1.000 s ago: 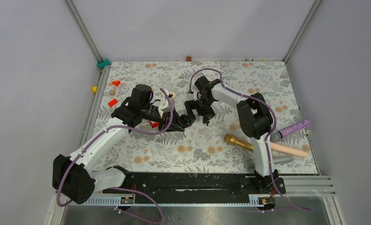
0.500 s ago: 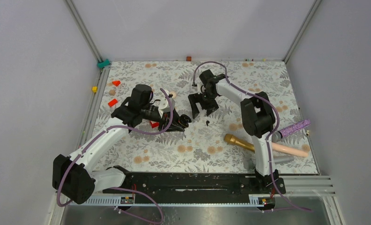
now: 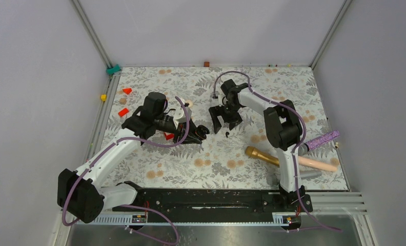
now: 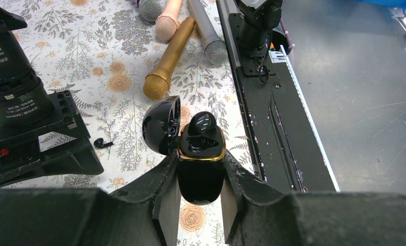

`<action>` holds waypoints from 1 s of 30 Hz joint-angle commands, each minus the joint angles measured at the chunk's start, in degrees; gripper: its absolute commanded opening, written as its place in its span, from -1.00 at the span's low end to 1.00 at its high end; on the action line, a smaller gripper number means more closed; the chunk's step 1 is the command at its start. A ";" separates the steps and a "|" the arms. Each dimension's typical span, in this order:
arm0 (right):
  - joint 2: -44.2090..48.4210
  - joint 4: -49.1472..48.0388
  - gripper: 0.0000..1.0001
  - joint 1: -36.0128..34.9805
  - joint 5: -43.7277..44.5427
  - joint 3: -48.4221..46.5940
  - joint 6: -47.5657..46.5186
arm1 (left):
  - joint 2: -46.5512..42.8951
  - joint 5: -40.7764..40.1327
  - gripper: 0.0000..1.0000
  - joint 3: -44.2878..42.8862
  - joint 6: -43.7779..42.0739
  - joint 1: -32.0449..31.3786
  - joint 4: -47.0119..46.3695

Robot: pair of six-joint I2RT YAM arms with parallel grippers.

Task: Insert the wireless bluetooth earbuds into the charging case
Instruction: Adjust the earbud at the center of the board.

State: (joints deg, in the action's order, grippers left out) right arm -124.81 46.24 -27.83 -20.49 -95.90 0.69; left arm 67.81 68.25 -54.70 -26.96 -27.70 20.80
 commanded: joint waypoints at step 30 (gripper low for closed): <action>8.94 -8.26 0.99 -4.71 -0.31 13.56 3.13 | -1.90 0.24 -1.00 0.11 -1.15 -0.21 -2.62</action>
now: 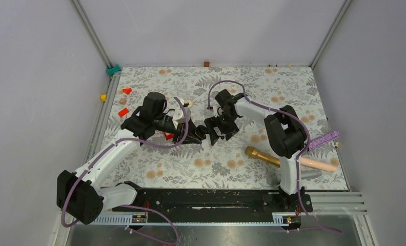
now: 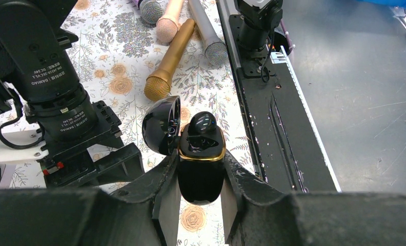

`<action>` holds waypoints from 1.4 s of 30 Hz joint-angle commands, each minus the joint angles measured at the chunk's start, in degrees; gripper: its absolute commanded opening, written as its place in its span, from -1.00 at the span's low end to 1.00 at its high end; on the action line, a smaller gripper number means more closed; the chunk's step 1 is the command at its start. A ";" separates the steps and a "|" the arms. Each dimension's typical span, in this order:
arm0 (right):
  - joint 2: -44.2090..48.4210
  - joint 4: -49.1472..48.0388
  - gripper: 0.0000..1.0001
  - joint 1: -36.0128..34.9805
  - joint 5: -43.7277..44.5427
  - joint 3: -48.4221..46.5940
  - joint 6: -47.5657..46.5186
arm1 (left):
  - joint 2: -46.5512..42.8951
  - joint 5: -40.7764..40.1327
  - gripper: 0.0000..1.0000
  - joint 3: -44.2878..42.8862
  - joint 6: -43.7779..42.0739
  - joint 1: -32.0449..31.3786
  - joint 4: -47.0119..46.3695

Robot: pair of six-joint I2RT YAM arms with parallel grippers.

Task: Insert the wireless bluetooth earbuds into the charging case
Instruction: Adjust the earbud at the center of the board, then pick up the earbud from the center of the board.

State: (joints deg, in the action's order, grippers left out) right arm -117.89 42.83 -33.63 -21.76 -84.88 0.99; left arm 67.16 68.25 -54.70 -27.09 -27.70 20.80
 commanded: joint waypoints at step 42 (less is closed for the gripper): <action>7.59 -22.97 0.10 6.55 0.43 15.71 2.27 | -2.73 -0.45 -1.00 0.56 -1.57 -0.21 -2.70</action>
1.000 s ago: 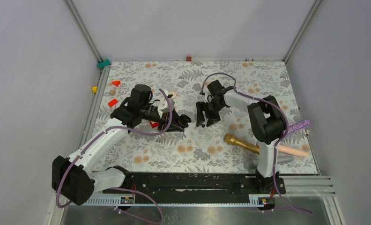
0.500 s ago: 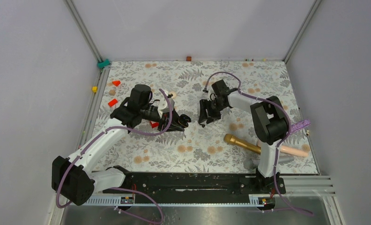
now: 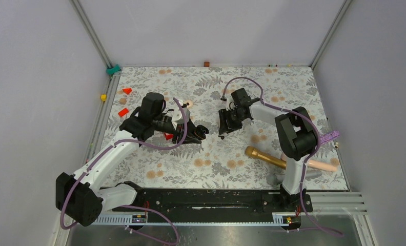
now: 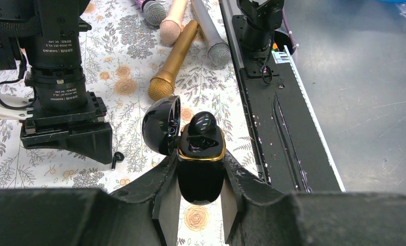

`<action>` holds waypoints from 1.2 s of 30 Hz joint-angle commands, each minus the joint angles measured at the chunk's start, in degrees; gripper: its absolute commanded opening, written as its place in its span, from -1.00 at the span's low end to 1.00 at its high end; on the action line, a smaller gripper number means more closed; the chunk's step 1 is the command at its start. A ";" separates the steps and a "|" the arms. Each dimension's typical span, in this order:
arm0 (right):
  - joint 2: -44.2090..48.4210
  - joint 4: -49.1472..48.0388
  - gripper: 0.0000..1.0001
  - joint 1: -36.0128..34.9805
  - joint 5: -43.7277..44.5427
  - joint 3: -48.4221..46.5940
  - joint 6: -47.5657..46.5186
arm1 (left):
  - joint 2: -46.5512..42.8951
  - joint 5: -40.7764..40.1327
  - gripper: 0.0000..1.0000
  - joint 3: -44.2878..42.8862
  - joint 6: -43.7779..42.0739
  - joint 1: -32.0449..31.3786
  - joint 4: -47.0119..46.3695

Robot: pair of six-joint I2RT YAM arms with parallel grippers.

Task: Insert the wireless bluetooth earbuds into the charging case
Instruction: Pick up the earbud from the center of the board.

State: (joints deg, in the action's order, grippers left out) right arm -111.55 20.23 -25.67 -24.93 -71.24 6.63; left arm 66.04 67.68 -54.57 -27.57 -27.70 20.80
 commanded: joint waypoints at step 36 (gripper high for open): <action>3.88 -4.51 -0.17 -5.07 5.73 8.93 -4.53 | -2.62 -0.38 -1.00 0.59 -1.22 -0.19 -2.80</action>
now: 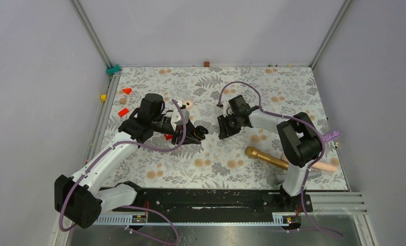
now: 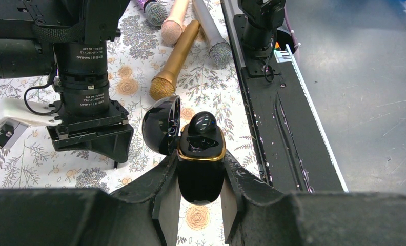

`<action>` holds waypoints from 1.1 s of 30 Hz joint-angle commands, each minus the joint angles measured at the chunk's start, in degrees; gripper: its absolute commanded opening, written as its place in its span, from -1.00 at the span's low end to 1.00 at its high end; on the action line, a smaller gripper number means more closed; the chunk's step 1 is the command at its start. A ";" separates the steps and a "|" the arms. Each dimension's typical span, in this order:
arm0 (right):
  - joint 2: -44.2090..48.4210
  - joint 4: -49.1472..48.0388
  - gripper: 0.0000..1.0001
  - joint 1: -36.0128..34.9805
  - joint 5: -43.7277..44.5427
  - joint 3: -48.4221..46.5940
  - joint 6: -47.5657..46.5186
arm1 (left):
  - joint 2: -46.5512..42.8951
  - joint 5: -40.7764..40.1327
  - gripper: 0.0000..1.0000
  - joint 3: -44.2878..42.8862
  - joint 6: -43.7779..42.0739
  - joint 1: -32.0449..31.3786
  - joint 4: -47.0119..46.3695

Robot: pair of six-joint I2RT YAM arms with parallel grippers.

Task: Insert the wireless bluetooth earbuds into the charging case
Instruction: Pick up the earbud from the center of the board.

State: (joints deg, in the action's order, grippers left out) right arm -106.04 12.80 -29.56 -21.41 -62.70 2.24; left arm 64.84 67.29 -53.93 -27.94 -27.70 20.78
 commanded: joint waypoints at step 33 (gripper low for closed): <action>22.71 20.32 -0.43 -1.38 7.90 -10.75 -14.33 | 3.04 -3.90 -1.00 -0.28 1.45 -1.06 -4.10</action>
State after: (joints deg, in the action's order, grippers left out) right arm -89.19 26.44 -30.33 -15.44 -70.74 -7.55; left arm 66.54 65.08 -53.91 -27.40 -28.05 20.10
